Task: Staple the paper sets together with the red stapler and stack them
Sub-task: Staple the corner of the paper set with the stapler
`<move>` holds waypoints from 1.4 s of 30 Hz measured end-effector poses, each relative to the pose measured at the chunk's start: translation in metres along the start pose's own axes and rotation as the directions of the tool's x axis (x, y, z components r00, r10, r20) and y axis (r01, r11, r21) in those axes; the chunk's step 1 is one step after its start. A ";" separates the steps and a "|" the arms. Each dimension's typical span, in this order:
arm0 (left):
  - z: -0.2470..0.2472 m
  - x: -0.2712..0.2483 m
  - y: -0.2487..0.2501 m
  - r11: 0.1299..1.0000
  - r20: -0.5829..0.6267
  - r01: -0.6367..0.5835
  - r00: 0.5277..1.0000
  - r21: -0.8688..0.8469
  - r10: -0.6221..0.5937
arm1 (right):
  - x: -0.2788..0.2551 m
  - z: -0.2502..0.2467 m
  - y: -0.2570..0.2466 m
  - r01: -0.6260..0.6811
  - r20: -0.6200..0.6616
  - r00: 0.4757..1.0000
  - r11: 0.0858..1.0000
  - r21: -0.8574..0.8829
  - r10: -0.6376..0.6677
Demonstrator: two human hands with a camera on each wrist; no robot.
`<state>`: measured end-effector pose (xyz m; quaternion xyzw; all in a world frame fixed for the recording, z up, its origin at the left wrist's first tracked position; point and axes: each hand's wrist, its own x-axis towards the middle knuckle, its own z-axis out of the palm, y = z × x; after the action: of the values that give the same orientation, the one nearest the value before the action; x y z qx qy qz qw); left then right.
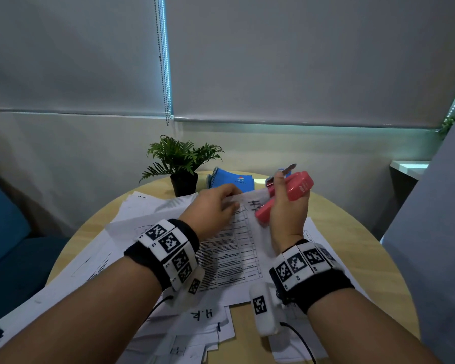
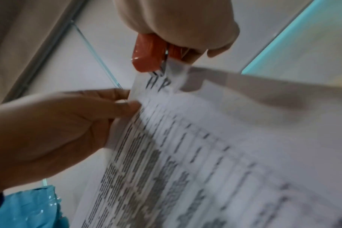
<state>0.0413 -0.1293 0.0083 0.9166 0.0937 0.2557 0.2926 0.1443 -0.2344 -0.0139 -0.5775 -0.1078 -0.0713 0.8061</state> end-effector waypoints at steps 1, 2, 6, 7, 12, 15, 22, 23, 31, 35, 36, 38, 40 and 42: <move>-0.003 0.002 -0.001 1.000 -0.023 0.028 0.999 0.000 -0.028 | 0.001 -0.005 -0.006 0.039 -0.014 0.999 0.999 -0.002 -0.039; -0.006 0.005 -0.002 0.999 -0.047 0.050 0.998 0.004 -0.050 | 0.002 -0.010 -0.011 0.068 -0.029 0.997 0.998 0.003 -0.068; -0.025 0.011 -0.004 0.996 -0.171 0.088 0.981 -0.017 -0.090 | 0.006 -0.031 -0.027 0.156 -0.006 0.988 0.985 0.076 -0.156; -0.031 0.013 -0.004 0.994 -0.204 0.093 0.974 -0.059 -0.103 | 0.006 -0.036 -0.027 0.166 0.016 0.986 0.981 0.100 -0.169; -0.058 0.019 0.006 0.982 -0.431 0.019 0.897 -0.190 -0.100 | -0.004 -0.050 -0.010 -0.065 0.360 0.932 0.996 0.057 0.040; -0.069 0.022 0.009 0.960 -0.519 -0.044 0.848 -0.276 -0.110 | -0.016 -0.049 0.001 -0.243 0.503 0.833 0.969 -0.041 0.230; -0.082 0.019 0.006 0.917 -0.509 -0.013 0.835 -0.398 -0.209 | -0.022 -0.042 -0.014 -0.304 0.617 0.739 0.951 -0.054 0.272; -0.082 0.019 0.002 0.923 -0.460 0.033 0.860 -0.384 -0.222 | -0.017 -0.042 -0.017 -0.317 0.594 0.748 0.946 -0.074 0.297; -0.063 -0.005 -0.051 0.950 0.027 0.251 0.965 0.186 -0.261 | 0.044 -0.077 -0.008 -0.277 0.463 0.688 0.793 -0.543 0.558; -0.045 -0.017 -0.081 0.856 0.279 0.237 0.876 0.460 -0.393 | 0.062 -0.110 0.014 -0.283 0.290 0.684 0.610 -0.740 0.670; -0.041 -0.019 -0.087 0.821 0.321 0.227 0.840 0.524 -0.437 | 0.065 -0.117 0.020 -0.254 0.248 0.697 0.555 -0.792 0.673; -0.036 -0.023 -0.097 0.750 0.374 0.207 0.765 0.629 -0.525 | 0.072 -0.129 0.032 -0.173 0.201 0.728 0.459 -0.871 0.656; -0.033 -0.026 -0.106 0.698 0.390 0.204 0.707 0.686 -0.590 | 0.073 -0.130 0.034 -0.113 0.174 0.739 0.375 -0.920 0.651; -0.030 -0.028 -0.113 0.684 0.400 0.202 0.683 0.701 -0.611 | 0.070 -0.127 0.030 -0.003 0.135 0.776 0.217 -0.976 0.616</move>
<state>-0.0010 -0.0319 -0.0482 0.9414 0.2852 -0.1731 0.0494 0.2309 -0.3441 -0.0632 -0.9408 -0.1255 0.2041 0.2397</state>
